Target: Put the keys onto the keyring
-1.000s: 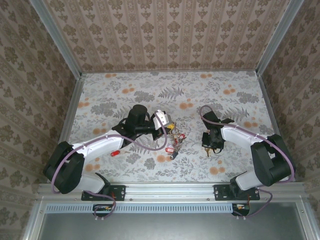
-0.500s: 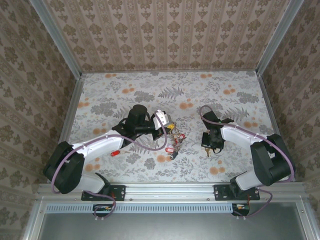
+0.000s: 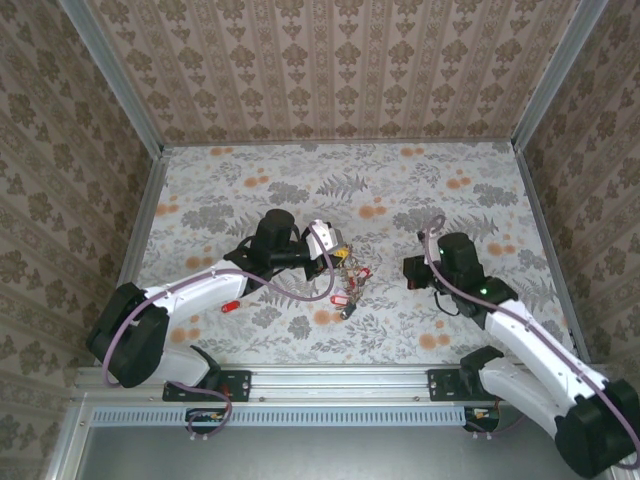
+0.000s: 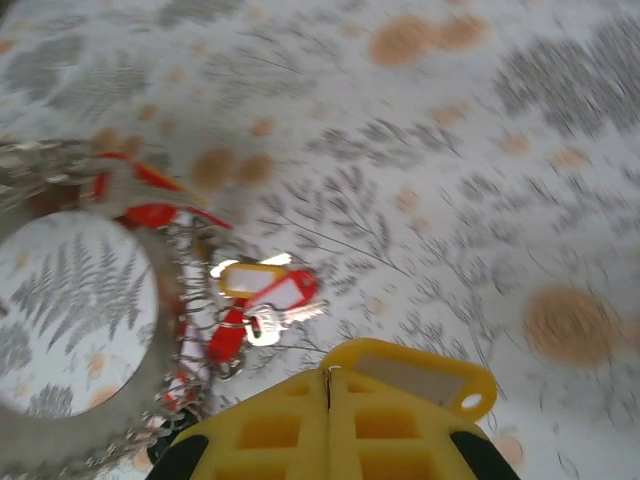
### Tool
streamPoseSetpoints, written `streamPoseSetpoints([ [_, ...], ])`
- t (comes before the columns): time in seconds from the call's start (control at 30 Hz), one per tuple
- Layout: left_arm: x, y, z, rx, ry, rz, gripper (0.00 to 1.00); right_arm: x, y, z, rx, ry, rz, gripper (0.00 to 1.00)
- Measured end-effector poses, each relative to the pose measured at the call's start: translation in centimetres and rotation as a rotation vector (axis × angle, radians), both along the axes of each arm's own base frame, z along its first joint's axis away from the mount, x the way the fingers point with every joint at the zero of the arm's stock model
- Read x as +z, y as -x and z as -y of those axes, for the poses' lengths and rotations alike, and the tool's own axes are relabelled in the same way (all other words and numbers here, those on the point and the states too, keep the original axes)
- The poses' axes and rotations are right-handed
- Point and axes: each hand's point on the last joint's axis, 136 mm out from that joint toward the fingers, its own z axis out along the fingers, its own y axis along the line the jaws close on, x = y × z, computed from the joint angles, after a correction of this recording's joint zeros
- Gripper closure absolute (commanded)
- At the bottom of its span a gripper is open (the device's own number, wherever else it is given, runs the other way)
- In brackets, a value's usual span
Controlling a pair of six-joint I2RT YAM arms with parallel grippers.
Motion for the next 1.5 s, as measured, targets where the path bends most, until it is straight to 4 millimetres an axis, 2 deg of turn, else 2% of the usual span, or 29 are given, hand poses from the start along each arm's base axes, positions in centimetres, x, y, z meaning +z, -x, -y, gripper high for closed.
streamPoseSetpoints([
  [0.3, 0.1, 0.3, 0.1, -0.019, 0.007, -0.007, 1.0, 3.9, 1.7, -3.4, 0.361, 0.04, 0.344, 1.0],
  [0.43, 0.1, 0.6, 0.2, -0.032, 0.011, -0.011, 1.0, 4.3, 2.8, -4.6, 0.503, 0.071, 0.418, 1.0],
  [0.6, 0.3, 0.7, 0.2, -0.036, 0.014, -0.01, 1.0, 2.6, 3.5, -5.4, 0.658, 0.229, 0.417, 1.0],
  [0.8, 0.6, 0.8, 0.1, -0.037, 0.019, -0.004, 1.0, 4.8, 3.3, -5.1, 0.644, 0.18, 0.507, 1.0],
  [1.0, 0.5, 0.7, 0.1, -0.026, 0.013, 0.0, 1.0, 0.3, 1.3, -4.8, 0.653, 0.42, 0.224, 1.0],
  [1.17, 0.3, 0.8, 0.1, -0.027, 0.004, -0.005, 1.0, 0.2, 2.8, -4.5, 0.669, 0.323, 0.137, 1.0],
  [1.23, 0.2, 0.8, 0.1, -0.026, 0.002, -0.006, 1.0, -0.7, 2.4, -4.2, 0.643, 0.335, 0.066, 1.0],
  [1.37, 0.1, 0.8, 0.1, -0.025, -0.002, -0.009, 1.0, -4.0, 1.0, -2.4, 0.545, 0.426, -0.165, 1.0],
  [1.5, 0.0, 0.8, 0.0, -0.026, -0.009, -0.012, 1.0, -4.1, 2.0, -2.5, 0.57, 0.372, -0.237, 1.0],
])
